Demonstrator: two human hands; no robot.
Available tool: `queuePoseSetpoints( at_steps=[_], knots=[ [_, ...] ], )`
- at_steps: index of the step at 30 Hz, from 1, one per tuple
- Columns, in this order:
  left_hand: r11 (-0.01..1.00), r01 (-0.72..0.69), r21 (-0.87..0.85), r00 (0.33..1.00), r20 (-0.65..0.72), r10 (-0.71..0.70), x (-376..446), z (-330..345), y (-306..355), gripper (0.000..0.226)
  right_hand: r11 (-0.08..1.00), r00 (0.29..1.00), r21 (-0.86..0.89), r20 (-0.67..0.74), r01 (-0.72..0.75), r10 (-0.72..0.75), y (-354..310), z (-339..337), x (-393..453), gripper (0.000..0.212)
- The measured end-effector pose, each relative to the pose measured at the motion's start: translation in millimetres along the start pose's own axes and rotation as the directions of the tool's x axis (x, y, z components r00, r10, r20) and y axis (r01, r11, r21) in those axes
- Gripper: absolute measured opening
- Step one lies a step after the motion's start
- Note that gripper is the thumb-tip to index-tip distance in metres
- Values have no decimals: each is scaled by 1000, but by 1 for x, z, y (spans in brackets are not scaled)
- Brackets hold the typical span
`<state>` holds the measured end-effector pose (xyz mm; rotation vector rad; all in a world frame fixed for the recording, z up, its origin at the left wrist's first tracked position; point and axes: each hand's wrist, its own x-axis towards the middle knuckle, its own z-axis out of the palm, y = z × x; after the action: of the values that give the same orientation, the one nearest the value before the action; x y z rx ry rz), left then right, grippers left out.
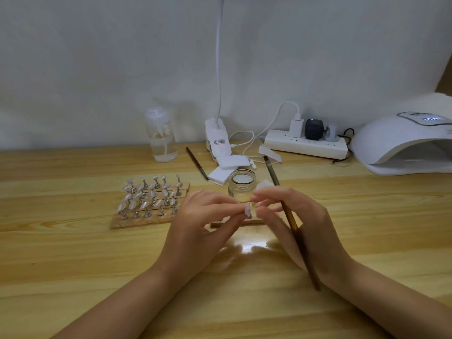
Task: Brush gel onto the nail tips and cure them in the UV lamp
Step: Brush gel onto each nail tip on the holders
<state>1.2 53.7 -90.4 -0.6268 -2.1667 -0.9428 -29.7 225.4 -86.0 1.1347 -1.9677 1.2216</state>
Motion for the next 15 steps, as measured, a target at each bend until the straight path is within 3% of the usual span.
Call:
queuePoseSetpoints(
  at_steps=[3,7,15],
  knots=[
    [996,75,-52,996,-50,-78,1,-1,1,15,985,989,103,-25,-139,142,0,-9,8,27],
    [966,186,-180,975,-89,-204,2,-2,1,15,856,903,326,-17,-401,429,6,-15,27,41],
    [926,276,-259,948,-87,-306,5,-3,0,14,859,862,75,82,-506,500,32,-8,74,30]
  ],
)
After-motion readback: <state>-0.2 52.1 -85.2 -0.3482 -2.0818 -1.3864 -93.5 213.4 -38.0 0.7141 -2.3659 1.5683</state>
